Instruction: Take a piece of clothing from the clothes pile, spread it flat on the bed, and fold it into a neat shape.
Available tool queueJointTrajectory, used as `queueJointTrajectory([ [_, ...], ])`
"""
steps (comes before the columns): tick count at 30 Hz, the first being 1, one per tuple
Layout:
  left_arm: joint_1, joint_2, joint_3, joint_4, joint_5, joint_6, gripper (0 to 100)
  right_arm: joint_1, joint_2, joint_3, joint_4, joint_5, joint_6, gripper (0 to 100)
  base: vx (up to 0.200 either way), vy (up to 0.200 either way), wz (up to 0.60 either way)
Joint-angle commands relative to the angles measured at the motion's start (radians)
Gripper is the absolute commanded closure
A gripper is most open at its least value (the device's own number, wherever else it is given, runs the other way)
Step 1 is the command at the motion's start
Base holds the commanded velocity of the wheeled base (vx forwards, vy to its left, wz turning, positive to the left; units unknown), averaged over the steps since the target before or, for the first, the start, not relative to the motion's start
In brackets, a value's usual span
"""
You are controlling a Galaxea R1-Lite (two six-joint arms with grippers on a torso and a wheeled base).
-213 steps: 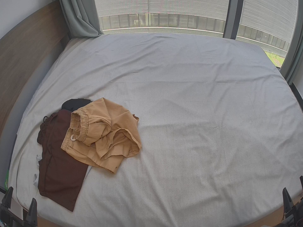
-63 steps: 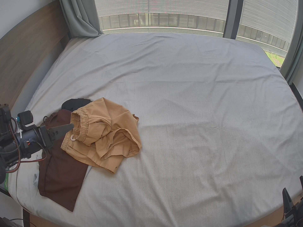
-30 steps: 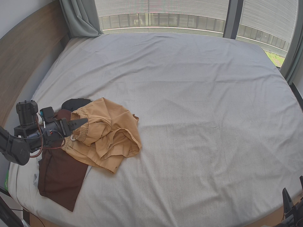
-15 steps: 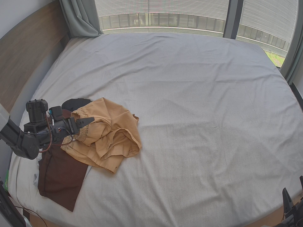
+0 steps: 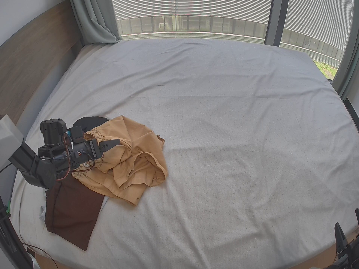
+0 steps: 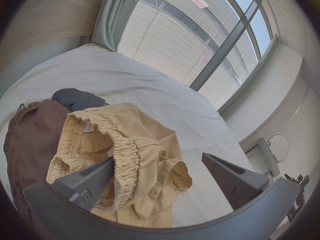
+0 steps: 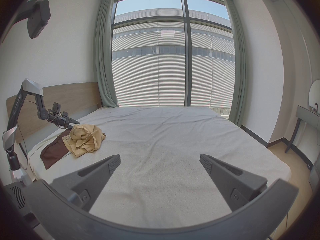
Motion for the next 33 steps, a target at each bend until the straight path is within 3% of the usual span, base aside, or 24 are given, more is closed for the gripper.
queueJointTrajectory([
  [1, -0.003, 0.018, -0.016, -0.003, 0.001, -0.001, 0, 0.0, -0.013, 0.016, 0.0, 0.0, 0.0, 0, 0.0, 0.0, 0.0],
  [17, -0.012, 0.05, -0.044, -0.007, 0.001, -0.002, 0, 0.0, -0.013, 0.016, 0.0, 0.0, 0.0, 0, 0.0, 0.0, 0.0],
  [18, -0.012, 0.061, -0.05, -0.01, 0.004, -0.002, 100, 0.0, -0.013, 0.016, 0.0, 0.0, 0.0, 0, 0.0, 0.0, 0.0],
  [33, -0.014, 0.067, -0.004, -0.043, -0.003, -0.002, 100, 0.0, -0.013, 0.016, 0.0, 0.0, 0.0, 0, 0.0, 0.0, 0.0],
])
